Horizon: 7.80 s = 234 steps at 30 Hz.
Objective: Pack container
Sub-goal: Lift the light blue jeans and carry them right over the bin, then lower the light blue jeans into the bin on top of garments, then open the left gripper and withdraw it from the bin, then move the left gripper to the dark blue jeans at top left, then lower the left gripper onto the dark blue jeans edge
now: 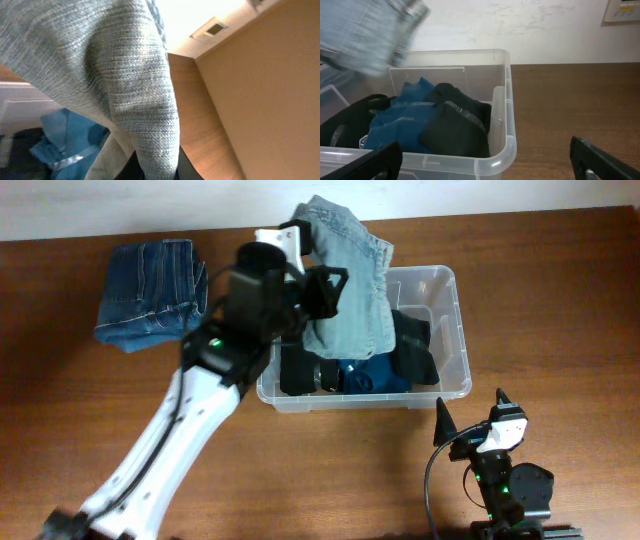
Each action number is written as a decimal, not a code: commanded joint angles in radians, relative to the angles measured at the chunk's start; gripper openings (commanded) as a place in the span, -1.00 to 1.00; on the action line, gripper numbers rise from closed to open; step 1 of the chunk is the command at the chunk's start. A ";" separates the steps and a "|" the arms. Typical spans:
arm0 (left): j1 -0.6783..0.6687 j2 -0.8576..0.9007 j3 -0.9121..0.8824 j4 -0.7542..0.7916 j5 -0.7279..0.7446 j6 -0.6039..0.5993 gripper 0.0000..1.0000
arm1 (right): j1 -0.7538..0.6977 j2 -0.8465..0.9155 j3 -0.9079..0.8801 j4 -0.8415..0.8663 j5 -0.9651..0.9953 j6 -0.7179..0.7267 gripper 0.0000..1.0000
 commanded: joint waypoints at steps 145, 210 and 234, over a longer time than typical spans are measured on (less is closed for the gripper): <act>-0.178 0.279 0.239 -0.459 -0.175 0.418 -0.47 | -0.008 -0.008 -0.007 0.001 -0.013 -0.008 0.97; 0.667 0.624 0.730 -0.623 -0.438 0.556 -0.31 | -0.008 -0.008 -0.007 0.001 -0.013 -0.008 0.97; 0.695 0.846 0.682 -0.714 -0.412 0.556 -0.63 | -0.008 -0.008 -0.007 0.001 -0.013 -0.008 0.97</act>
